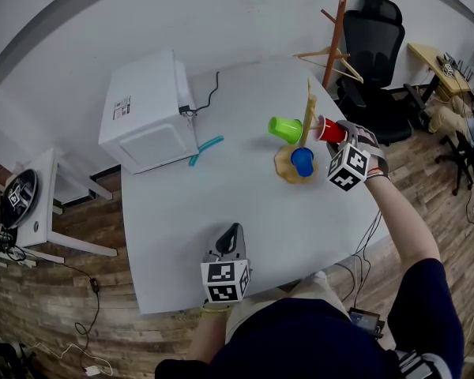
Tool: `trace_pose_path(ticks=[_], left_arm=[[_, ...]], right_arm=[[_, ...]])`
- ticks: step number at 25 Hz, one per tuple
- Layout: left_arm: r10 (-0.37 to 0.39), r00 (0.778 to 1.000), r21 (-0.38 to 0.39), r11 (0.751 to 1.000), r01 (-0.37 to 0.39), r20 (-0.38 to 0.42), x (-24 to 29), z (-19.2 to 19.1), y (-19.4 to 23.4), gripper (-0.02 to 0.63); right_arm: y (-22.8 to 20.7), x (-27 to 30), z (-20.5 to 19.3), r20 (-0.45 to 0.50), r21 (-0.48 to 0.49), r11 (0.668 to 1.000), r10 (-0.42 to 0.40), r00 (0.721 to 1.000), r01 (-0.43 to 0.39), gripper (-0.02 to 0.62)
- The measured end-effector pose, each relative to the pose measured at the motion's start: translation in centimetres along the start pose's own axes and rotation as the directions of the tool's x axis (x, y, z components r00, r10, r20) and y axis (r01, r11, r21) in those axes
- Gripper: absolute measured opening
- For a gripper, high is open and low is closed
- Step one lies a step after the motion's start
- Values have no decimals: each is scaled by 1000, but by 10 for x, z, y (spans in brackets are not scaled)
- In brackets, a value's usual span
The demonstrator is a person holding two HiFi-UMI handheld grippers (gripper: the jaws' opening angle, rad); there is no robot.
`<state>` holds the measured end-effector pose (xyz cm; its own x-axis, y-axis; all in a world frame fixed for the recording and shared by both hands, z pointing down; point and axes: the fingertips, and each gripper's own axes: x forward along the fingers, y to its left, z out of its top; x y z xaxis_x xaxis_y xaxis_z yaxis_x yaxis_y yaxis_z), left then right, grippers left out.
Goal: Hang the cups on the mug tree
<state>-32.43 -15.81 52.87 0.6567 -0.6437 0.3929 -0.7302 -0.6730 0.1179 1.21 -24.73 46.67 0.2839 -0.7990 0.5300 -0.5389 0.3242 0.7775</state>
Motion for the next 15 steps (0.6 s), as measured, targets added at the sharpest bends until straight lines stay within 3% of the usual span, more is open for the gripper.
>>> trace_pose_path(ticks=[15], left_arm=[[7,1000,-14,1000,-7,3,-6,-4,6,20]], right_arm=[[2,-1,14,-14,-156,988,-16,1000,13,242]])
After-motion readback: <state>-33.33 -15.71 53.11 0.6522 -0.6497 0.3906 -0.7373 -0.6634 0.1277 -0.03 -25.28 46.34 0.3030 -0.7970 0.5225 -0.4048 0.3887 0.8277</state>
